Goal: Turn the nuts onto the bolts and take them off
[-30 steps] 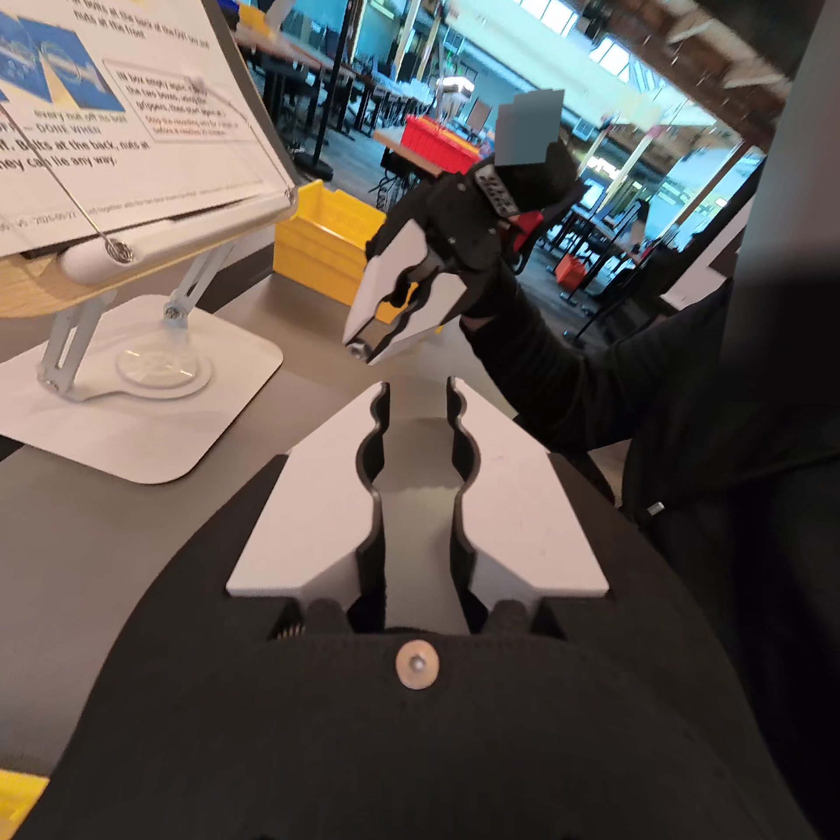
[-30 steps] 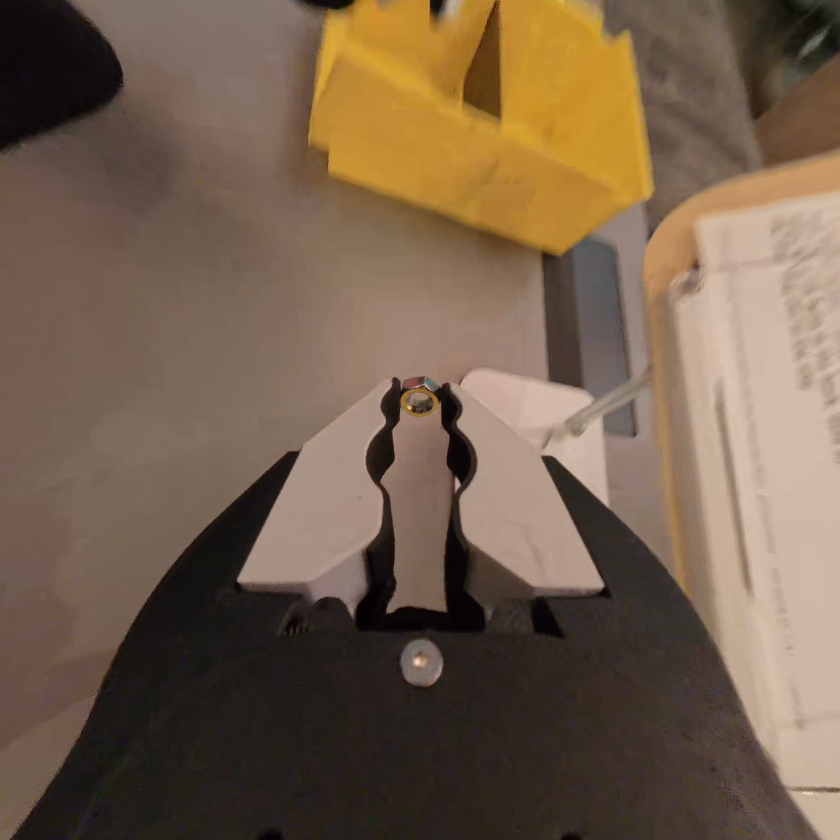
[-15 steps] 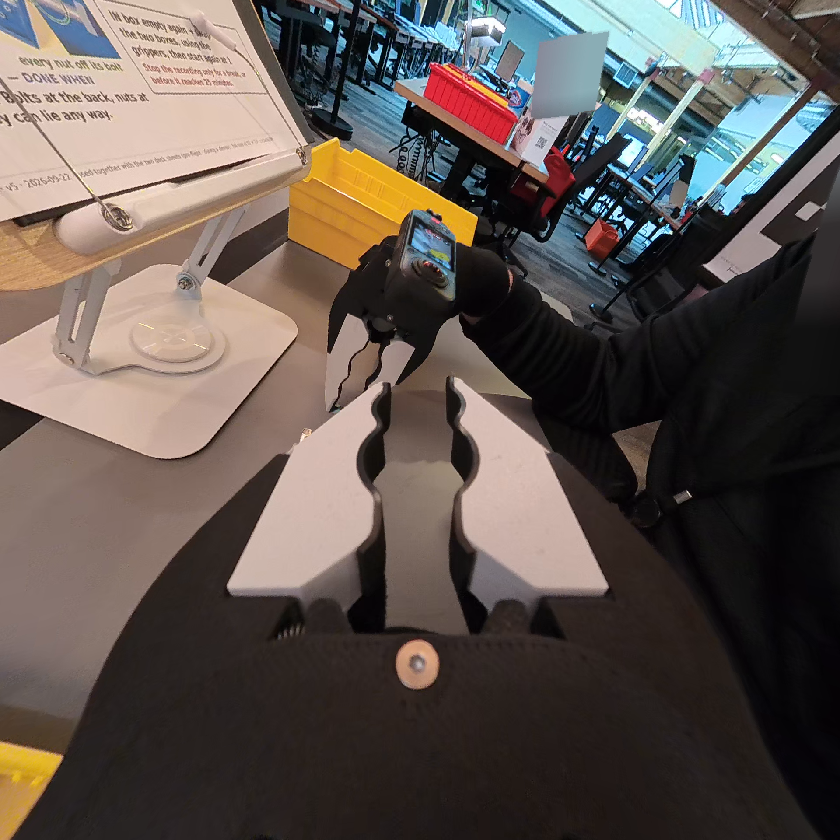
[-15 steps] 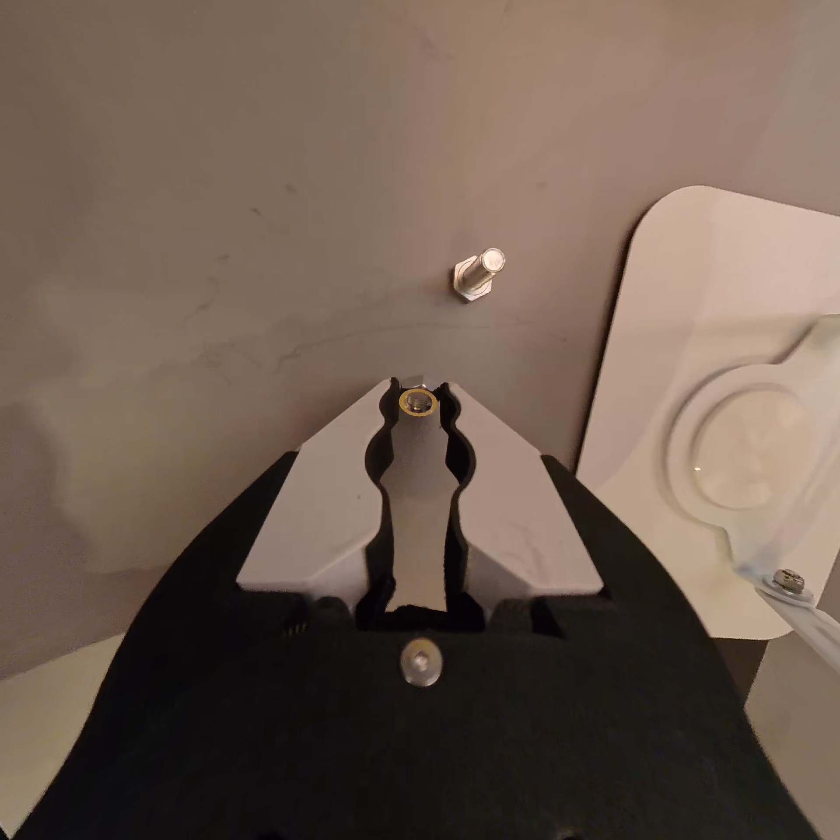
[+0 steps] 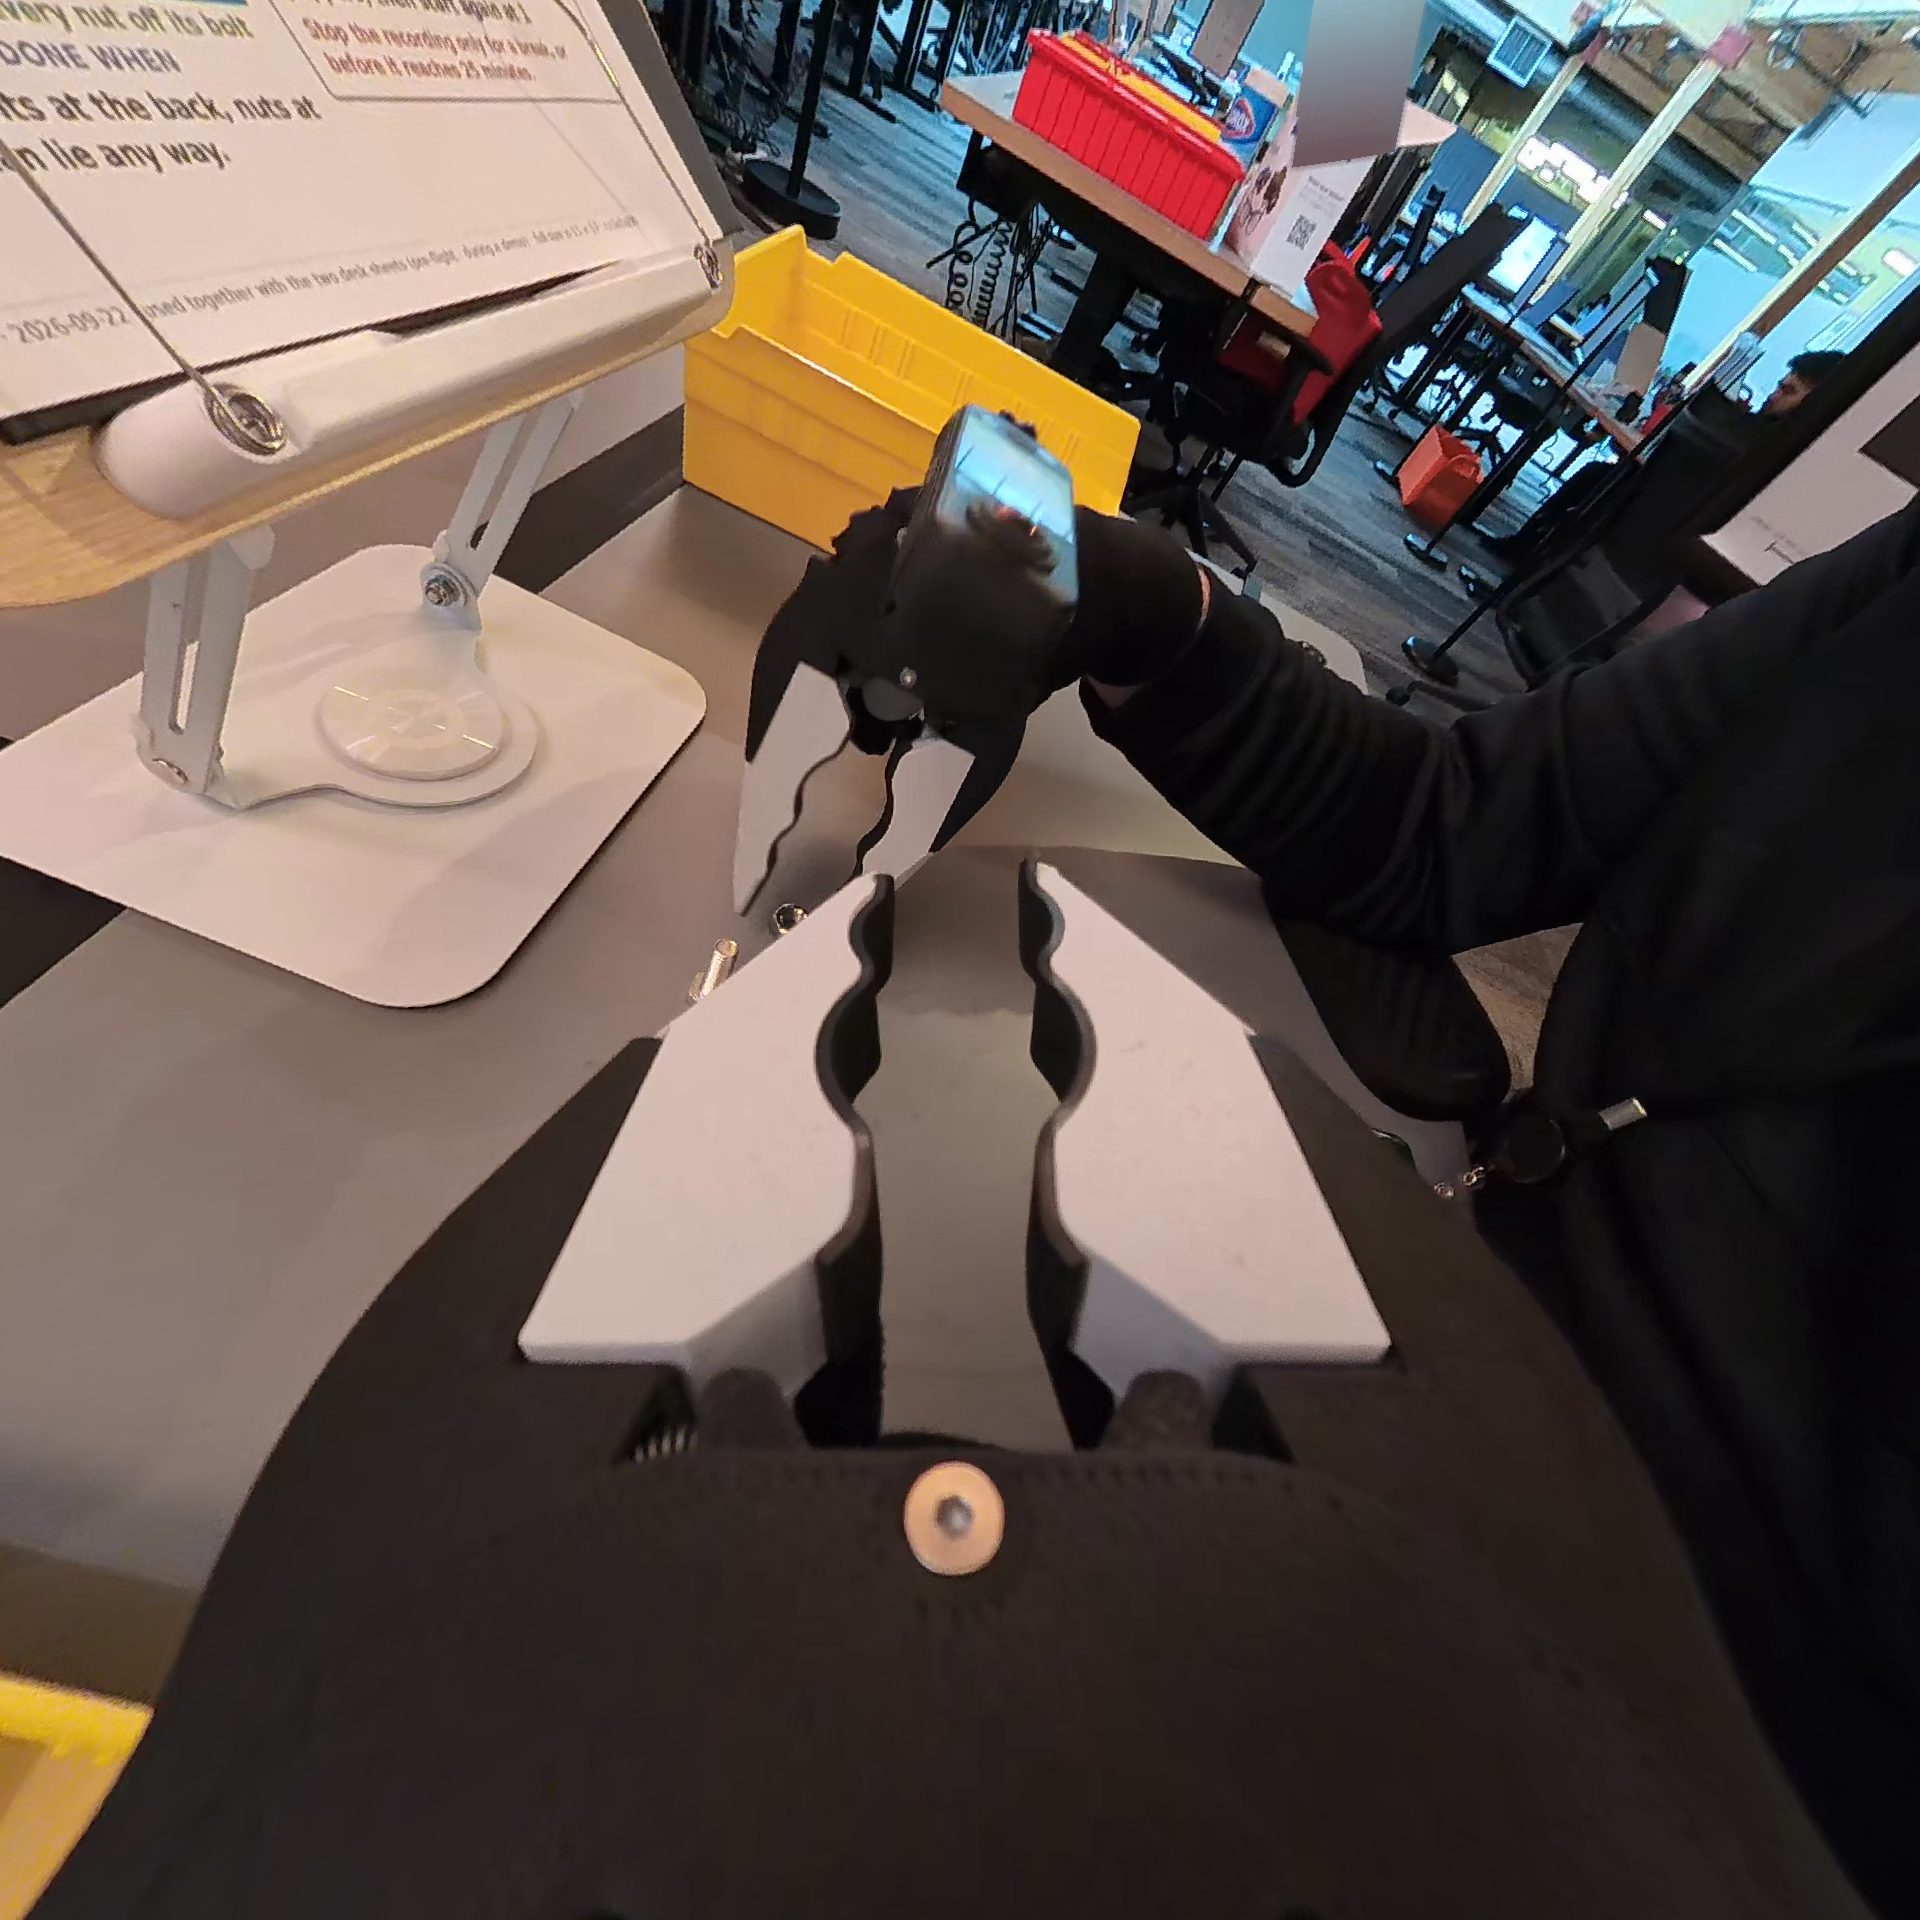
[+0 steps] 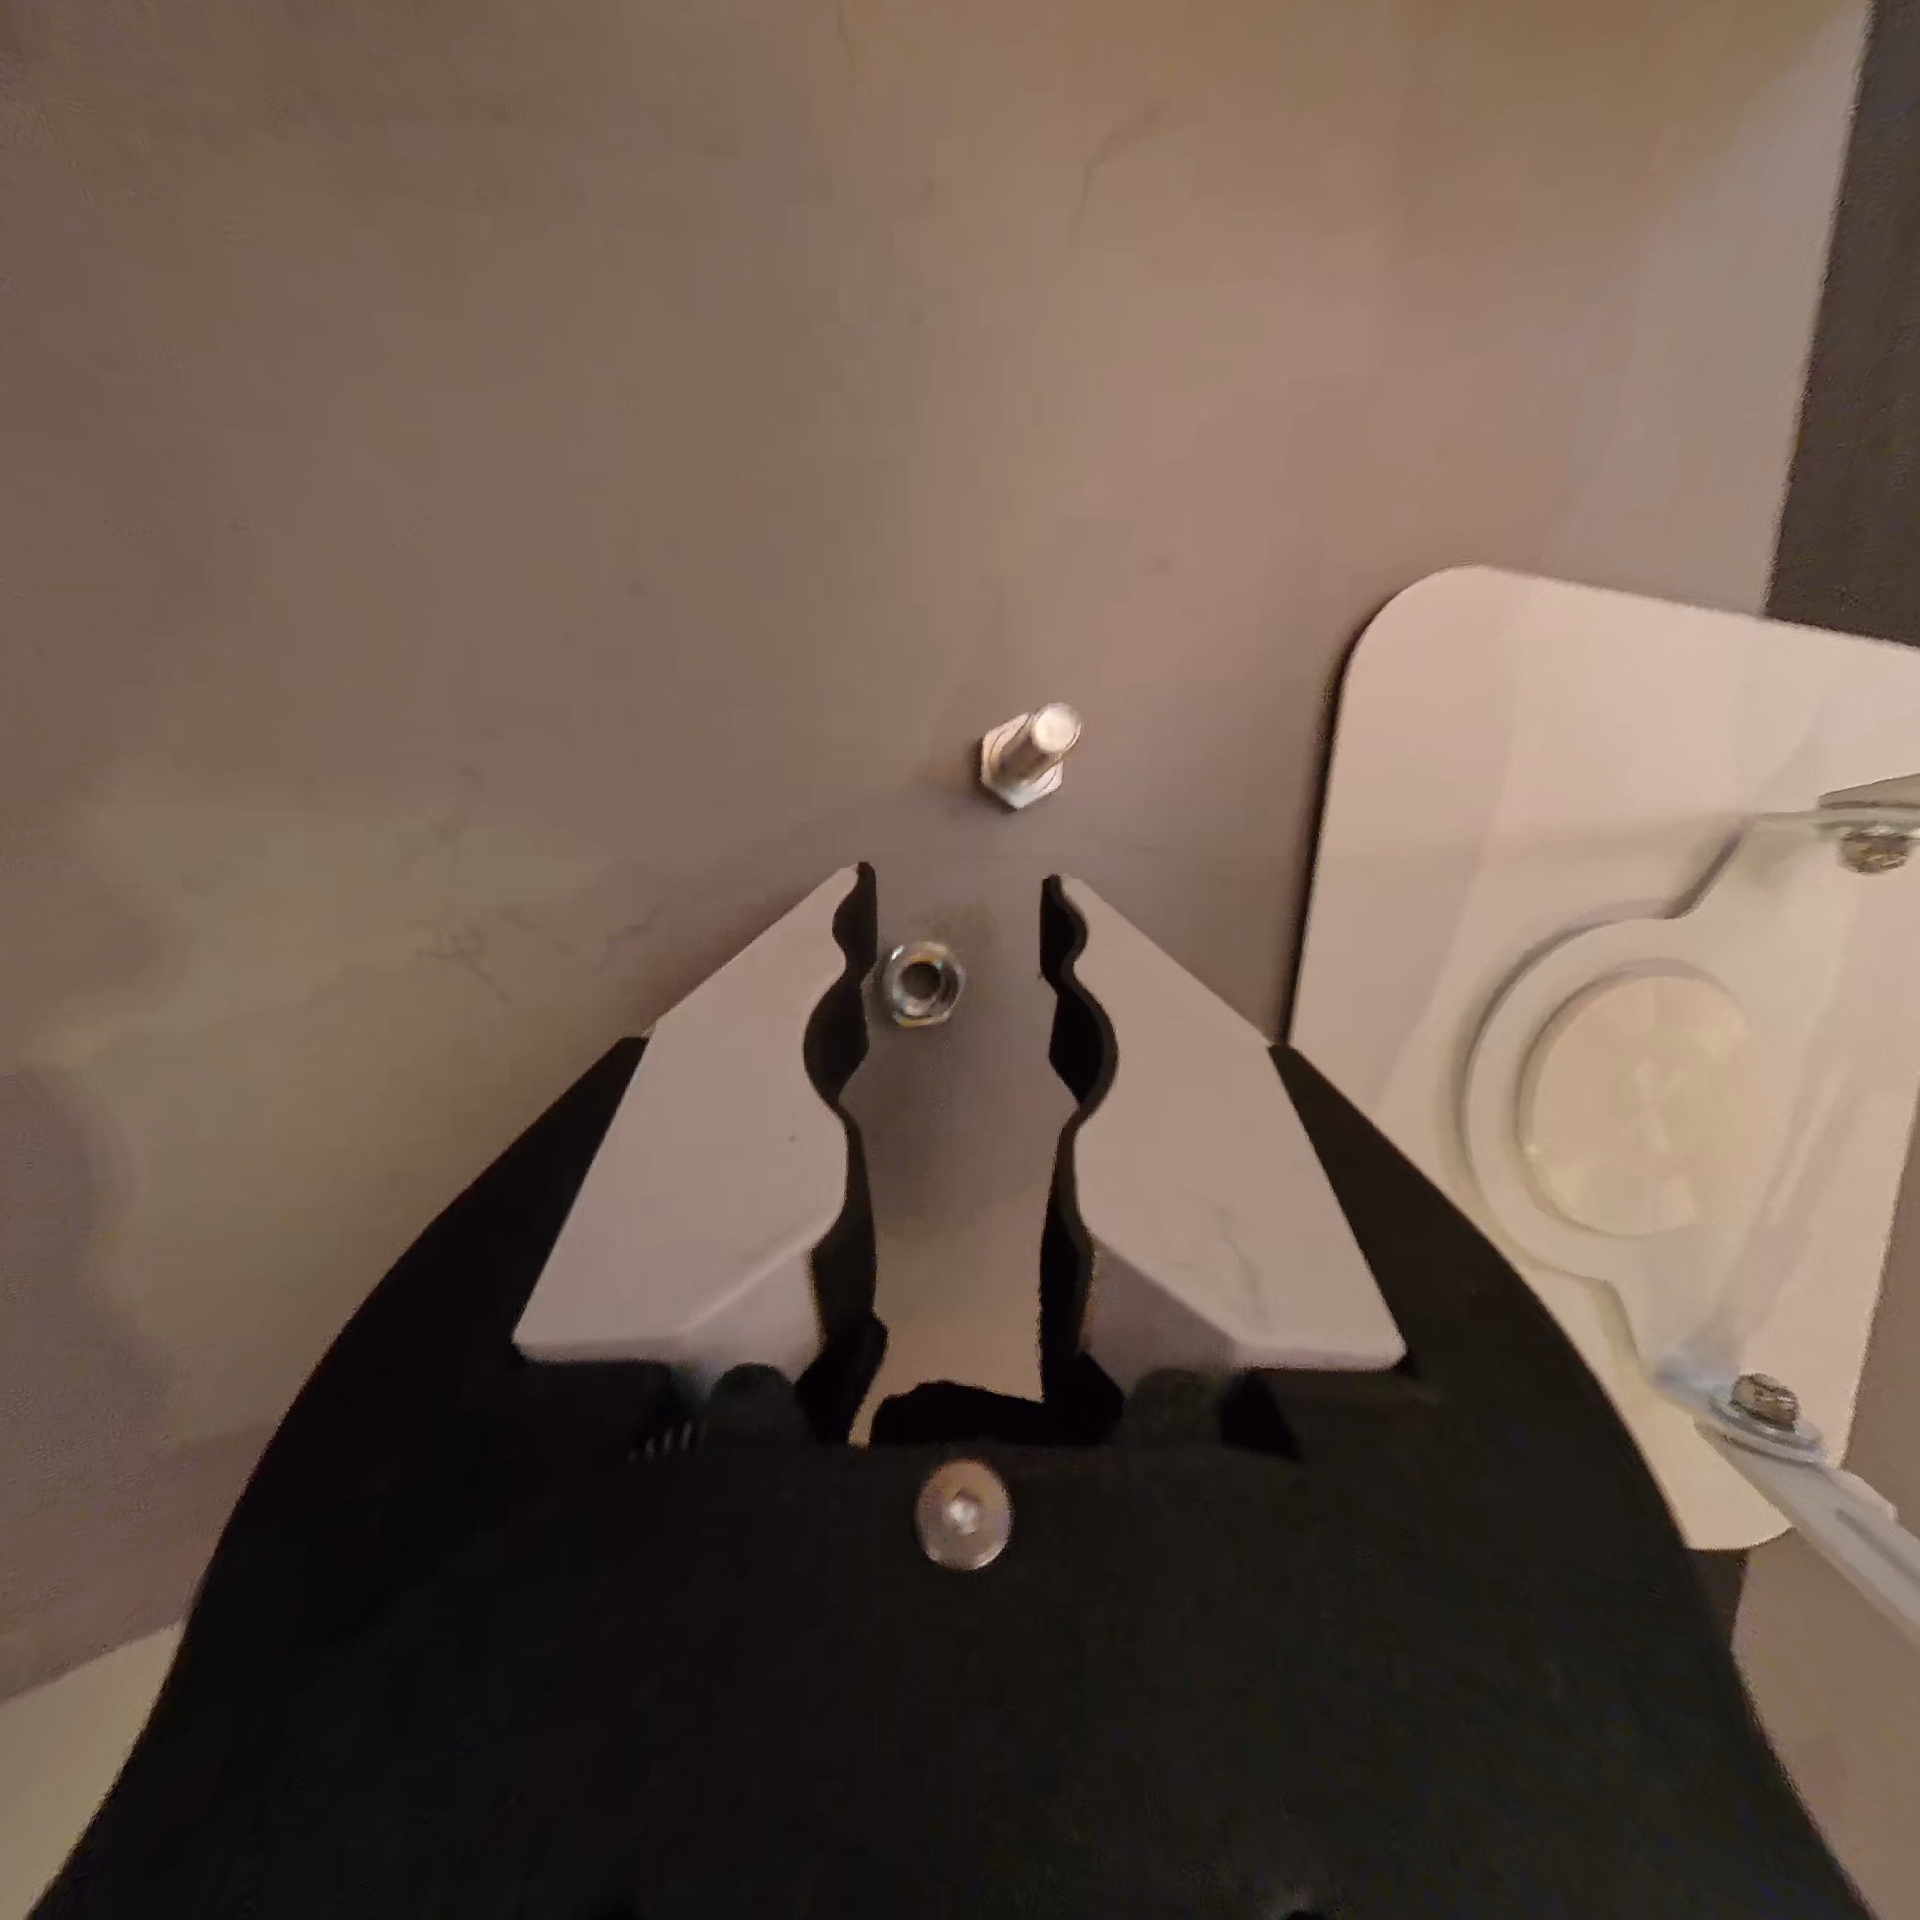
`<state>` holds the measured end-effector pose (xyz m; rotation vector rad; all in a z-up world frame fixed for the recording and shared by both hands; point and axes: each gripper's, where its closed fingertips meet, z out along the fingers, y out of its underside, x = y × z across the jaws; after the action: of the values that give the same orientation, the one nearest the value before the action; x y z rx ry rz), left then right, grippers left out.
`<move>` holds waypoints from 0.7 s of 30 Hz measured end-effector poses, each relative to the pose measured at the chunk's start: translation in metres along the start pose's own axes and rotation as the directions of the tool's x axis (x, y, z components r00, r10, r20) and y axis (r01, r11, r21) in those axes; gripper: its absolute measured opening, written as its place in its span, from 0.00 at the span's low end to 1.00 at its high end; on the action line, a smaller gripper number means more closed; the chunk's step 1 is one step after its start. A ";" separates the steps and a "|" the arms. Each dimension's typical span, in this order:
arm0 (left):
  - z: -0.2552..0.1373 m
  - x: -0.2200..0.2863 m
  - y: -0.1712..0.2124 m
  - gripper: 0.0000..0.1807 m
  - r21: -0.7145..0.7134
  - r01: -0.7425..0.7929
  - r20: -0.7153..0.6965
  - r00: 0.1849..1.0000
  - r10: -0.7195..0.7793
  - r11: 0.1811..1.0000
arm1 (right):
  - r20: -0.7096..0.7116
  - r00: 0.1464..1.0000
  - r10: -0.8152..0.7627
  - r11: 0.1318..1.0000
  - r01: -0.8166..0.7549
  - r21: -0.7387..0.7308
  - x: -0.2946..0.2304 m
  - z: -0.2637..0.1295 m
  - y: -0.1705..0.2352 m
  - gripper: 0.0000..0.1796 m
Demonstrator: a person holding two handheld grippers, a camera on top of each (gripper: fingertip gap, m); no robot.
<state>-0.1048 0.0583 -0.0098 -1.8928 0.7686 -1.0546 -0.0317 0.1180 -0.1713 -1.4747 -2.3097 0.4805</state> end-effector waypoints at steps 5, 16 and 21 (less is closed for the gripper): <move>0.001 -0.001 0.002 0.12 -0.010 -0.001 0.009 1.000 0.001 1.000 | -0.051 0.999 -0.016 0.997 0.019 0.069 0.008 0.006 -0.021 0.16; 0.003 -0.004 0.006 0.12 -0.025 0.003 0.017 1.000 -0.003 1.000 | -0.045 0.999 -0.030 0.995 0.034 0.091 0.007 0.024 -0.029 0.07; 0.006 -0.006 0.009 0.12 -0.040 -0.004 0.032 0.999 0.005 0.999 | -0.044 0.999 -0.031 0.993 0.036 0.115 0.007 0.023 -0.032 0.04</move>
<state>-0.1030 0.0612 -0.0216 -1.9358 0.7802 -1.0112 -0.0707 0.1097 -0.1759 -1.3761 -2.2308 0.5583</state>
